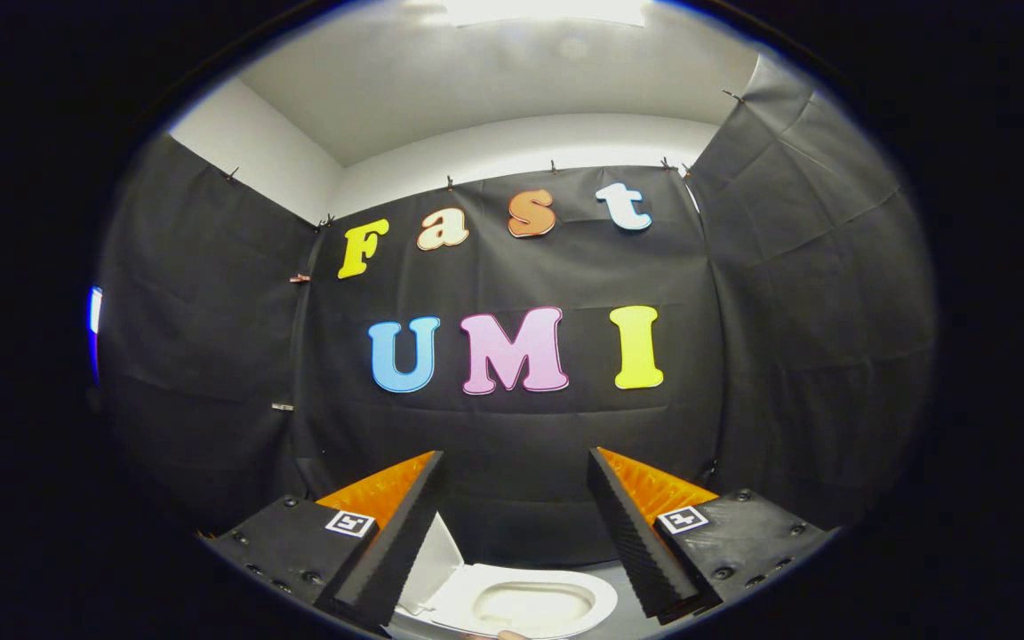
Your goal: Open the toilet lid.
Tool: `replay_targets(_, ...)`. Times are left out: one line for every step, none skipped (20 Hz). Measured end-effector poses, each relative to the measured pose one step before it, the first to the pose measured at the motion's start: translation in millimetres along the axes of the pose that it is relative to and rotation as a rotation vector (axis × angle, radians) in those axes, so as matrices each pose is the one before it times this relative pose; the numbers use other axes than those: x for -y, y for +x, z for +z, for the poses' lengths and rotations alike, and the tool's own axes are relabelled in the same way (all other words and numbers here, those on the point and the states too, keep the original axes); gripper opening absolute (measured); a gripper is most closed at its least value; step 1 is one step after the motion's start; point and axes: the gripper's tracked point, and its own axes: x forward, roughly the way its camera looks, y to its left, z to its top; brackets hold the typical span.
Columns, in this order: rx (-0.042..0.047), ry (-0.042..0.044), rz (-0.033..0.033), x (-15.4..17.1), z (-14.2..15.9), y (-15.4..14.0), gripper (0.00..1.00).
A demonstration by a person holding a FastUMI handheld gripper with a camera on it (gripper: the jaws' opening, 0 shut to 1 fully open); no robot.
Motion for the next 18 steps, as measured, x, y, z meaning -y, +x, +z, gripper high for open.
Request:
replay_targets(-0.00212,0.00201,-0.00053,0.89,-0.74,0.31,0.99)
replay_targets(-0.00023,0.00127,0.00008,0.3,0.36,-0.53,0.99)
replay_targets(0.00288,0.00308,0.00261,-0.5,1.09,-0.51,0.99)
replay_targets(0.00511,0.00214,0.00316,-1.23,1.38,-0.45,0.99)
replay_targets(0.00577,0.00081,0.00284,-0.26,1.89,-0.15,0.99)
replay_targets(0.00495,-0.00135,0.00432,-1.3,1.46,-0.99,0.99)
replay_targets(0.00458,-0.00589,0.00238,-0.94,0.43,-0.14,0.99)
replay_targets(0.00433,-0.00994,-0.00116,0.16,0.18,-0.26,0.99)
replay_targets(0.00055,-0.0067,-0.00026,0.55,-0.04,0.46,1.0)
replay_targets(-0.00147,-0.0029,0.00089,-0.17,-1.22,0.4,1.0)
replay_targets(-0.00214,0.00001,0.0014,-0.8,-1.1,0.21,0.99)
replay_targets(-0.00183,0.00205,0.00198,-0.09,-0.45,0.2,0.99)
replay_targets(-0.00113,0.00252,-0.00052,0.44,-0.12,0.9,0.99)
replay_targets(0.00046,0.00171,-0.00175,1.2,0.15,-0.49,0.99)
replay_targets(0.00316,-0.00028,-0.00547,2.22,1.41,-0.16,0.99)
replay_targets(0.00535,0.0004,-0.00632,2.66,1.95,0.66,1.0)
replay_targets(0.00543,0.0009,-0.00377,1.23,1.33,-0.42,1.0)
replay_targets(0.00534,-0.00109,-0.00612,1.98,1.2,0.22,0.99)
